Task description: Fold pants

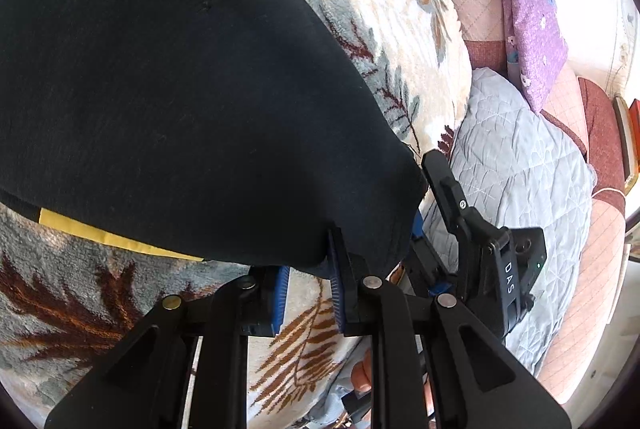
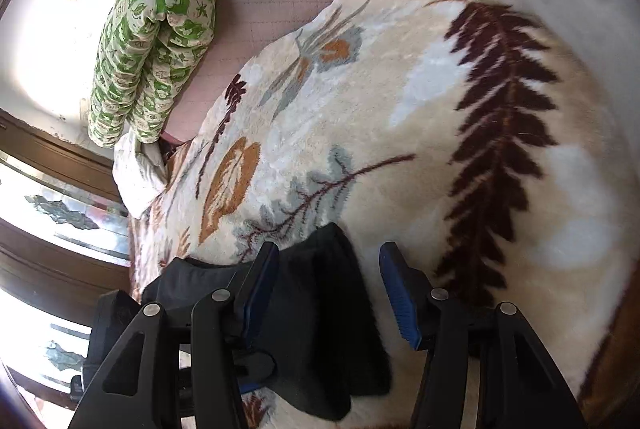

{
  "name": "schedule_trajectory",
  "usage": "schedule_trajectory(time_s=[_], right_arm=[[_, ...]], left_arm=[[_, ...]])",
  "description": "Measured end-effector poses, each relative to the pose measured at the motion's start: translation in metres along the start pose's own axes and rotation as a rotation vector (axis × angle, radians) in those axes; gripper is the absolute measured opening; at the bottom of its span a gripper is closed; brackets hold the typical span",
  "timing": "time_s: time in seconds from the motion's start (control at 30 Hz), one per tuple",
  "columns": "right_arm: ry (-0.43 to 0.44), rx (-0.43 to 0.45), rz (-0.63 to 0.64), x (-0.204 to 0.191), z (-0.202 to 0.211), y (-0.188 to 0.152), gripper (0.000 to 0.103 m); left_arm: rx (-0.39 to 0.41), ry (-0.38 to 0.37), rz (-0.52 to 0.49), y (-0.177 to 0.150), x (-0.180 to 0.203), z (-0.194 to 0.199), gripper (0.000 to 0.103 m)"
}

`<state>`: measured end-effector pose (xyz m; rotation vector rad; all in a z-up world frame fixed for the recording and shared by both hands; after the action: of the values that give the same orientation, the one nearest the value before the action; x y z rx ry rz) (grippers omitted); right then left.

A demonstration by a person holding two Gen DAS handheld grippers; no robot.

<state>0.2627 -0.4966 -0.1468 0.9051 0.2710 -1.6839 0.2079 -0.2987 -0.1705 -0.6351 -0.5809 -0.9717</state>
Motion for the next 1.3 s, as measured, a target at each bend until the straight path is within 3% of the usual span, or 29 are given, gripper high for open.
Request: schedule_trajectory(time_s=[0.1, 0.2, 0.27, 0.73, 1.07, 1.3], right_arm=[[0.051, -0.046, 0.002, -0.003, -0.008, 0.002, 0.054], [0.04, -0.079, -0.002, 0.002, -0.009, 0.0, 0.025], [0.028, -0.084, -0.012, 0.006, -0.007, -0.001, 0.018], [-0.03, -0.013, 0.035, -0.048, 0.033, -0.005, 0.015], [-0.079, -0.004, 0.079, -0.103, 0.038, -0.009, 0.015], [-0.066, -0.017, 0.086, -0.143, 0.02, -0.017, 0.015]], left_arm=[[-0.003, 0.001, 0.015, 0.002, -0.002, -0.001, 0.016], [-0.001, 0.037, -0.024, 0.001, 0.002, -0.002, 0.015], [-0.009, 0.057, -0.057, 0.001, 0.005, -0.001, 0.009], [-0.069, -0.032, -0.087, -0.003, 0.007, 0.03, 0.007], [-0.042, -0.108, -0.083, 0.006, 0.003, 0.078, 0.007], [-0.017, -0.141, -0.033, 0.023, -0.022, 0.113, 0.007]])
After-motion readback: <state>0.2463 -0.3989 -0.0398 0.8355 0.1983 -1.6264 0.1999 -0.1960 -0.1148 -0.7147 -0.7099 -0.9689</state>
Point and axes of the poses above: each gripper's, at about its wrist camera, not at the fingertips, and z roughly against the way its jaws point, x to its right, y to its top, the point moved 6 cm from there along -z, roughly the way its jaws point
